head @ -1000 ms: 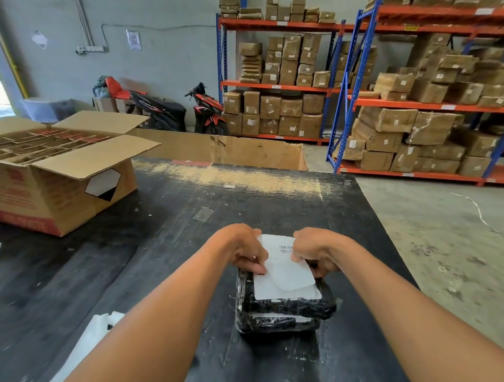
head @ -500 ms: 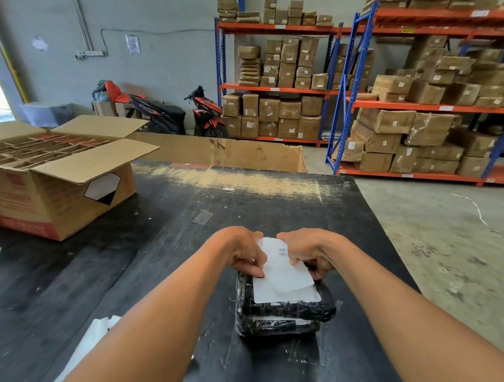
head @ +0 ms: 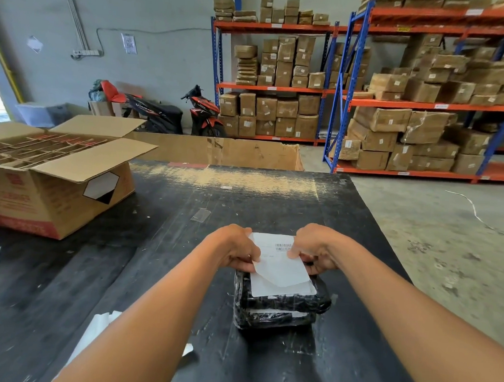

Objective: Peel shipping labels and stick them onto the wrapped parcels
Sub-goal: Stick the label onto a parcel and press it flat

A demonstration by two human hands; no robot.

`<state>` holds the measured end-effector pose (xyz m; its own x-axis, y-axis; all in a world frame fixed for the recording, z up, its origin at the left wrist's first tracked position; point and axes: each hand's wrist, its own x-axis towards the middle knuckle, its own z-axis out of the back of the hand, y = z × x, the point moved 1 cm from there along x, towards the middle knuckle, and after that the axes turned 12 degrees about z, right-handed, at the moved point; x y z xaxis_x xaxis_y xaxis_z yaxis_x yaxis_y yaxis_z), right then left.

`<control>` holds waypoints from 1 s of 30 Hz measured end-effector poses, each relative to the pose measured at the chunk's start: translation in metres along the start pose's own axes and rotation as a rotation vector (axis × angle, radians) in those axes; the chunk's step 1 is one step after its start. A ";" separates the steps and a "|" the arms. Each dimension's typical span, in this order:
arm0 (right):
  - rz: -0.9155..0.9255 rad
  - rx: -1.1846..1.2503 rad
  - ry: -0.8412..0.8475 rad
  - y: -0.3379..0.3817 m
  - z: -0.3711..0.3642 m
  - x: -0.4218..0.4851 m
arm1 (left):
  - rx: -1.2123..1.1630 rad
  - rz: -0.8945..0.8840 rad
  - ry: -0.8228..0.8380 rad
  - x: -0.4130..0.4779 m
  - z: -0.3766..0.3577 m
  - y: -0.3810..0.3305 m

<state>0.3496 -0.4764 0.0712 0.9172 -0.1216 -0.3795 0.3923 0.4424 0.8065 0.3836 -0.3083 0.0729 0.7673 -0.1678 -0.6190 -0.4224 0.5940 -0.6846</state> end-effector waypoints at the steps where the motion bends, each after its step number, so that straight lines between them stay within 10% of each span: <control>1: 0.012 0.011 -0.013 0.000 0.000 -0.004 | -0.005 -0.012 -0.018 -0.002 -0.001 0.002; 22: 0.114 -0.059 0.003 -0.015 -0.008 -0.069 | 0.005 -0.072 -0.109 -0.037 -0.023 0.041; 30: 0.221 -0.564 -0.101 -0.019 -0.031 -0.082 | 0.376 -0.195 -0.336 -0.052 -0.044 0.055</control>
<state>0.2646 -0.4468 0.0729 0.9855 -0.0451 -0.1638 0.1204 0.8654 0.4863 0.2997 -0.3017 0.0506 0.9524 -0.0787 -0.2946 -0.1021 0.8281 -0.5512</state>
